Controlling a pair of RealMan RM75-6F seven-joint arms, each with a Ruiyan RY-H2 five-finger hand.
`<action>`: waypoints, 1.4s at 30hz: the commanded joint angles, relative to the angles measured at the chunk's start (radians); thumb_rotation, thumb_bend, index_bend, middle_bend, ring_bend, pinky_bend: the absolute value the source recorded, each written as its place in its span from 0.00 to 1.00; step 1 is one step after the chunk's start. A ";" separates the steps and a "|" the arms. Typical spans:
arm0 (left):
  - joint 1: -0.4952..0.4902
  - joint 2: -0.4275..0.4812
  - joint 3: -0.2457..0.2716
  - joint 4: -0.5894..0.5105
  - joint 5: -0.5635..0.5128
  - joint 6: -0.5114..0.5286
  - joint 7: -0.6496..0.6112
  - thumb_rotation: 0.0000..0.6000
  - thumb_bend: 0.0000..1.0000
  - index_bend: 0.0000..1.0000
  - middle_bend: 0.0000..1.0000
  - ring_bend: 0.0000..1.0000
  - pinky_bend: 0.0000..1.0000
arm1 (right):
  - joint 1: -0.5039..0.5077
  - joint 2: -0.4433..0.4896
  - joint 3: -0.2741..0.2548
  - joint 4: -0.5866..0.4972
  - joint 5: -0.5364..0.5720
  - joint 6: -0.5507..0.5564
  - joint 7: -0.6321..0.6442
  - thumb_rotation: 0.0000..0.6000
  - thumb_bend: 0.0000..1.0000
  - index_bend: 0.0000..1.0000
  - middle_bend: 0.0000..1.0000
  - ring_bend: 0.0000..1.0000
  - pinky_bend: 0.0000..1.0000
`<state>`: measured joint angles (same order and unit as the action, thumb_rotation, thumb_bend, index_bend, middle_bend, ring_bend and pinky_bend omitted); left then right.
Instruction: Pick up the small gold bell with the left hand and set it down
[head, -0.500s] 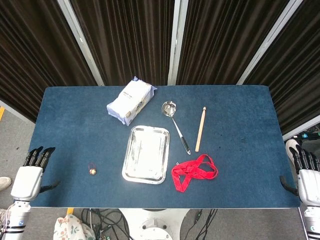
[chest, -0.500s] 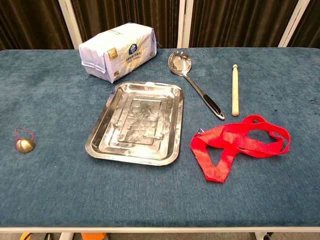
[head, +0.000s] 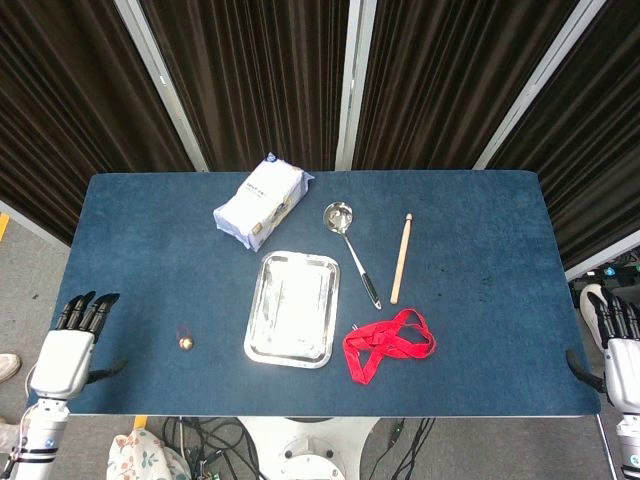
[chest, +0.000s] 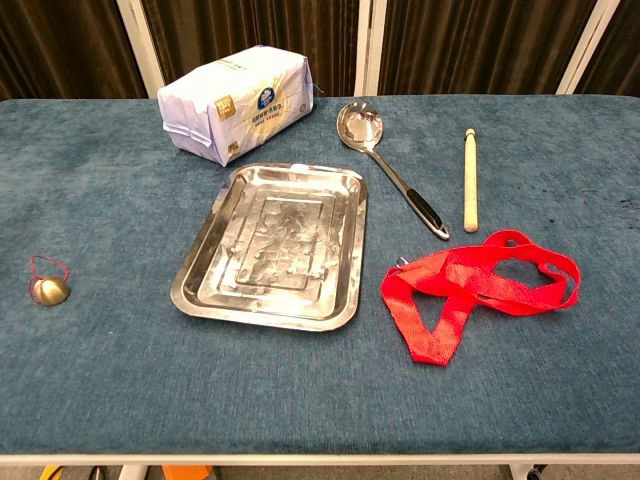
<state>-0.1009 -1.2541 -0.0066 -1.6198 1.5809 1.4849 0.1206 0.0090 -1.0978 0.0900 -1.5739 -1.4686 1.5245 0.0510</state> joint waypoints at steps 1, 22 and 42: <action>-0.022 -0.013 0.007 -0.009 0.014 -0.030 -0.005 1.00 0.08 0.09 0.11 0.03 0.08 | 0.001 0.005 0.003 -0.001 0.003 -0.001 0.007 1.00 0.21 0.00 0.00 0.00 0.00; -0.137 -0.175 0.004 0.107 -0.081 -0.256 0.051 1.00 0.17 0.21 0.15 0.03 0.08 | -0.001 0.030 0.001 -0.003 0.010 -0.004 0.024 1.00 0.21 0.00 0.00 0.00 0.00; -0.170 -0.237 -0.011 0.164 -0.136 -0.285 0.035 1.00 0.28 0.41 0.19 0.04 0.08 | -0.001 0.026 -0.003 0.012 0.024 -0.020 0.035 1.00 0.21 0.00 0.00 0.00 0.00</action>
<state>-0.2710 -1.4909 -0.0177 -1.4567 1.4457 1.1991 0.1556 0.0077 -1.0716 0.0867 -1.5621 -1.4445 1.5049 0.0861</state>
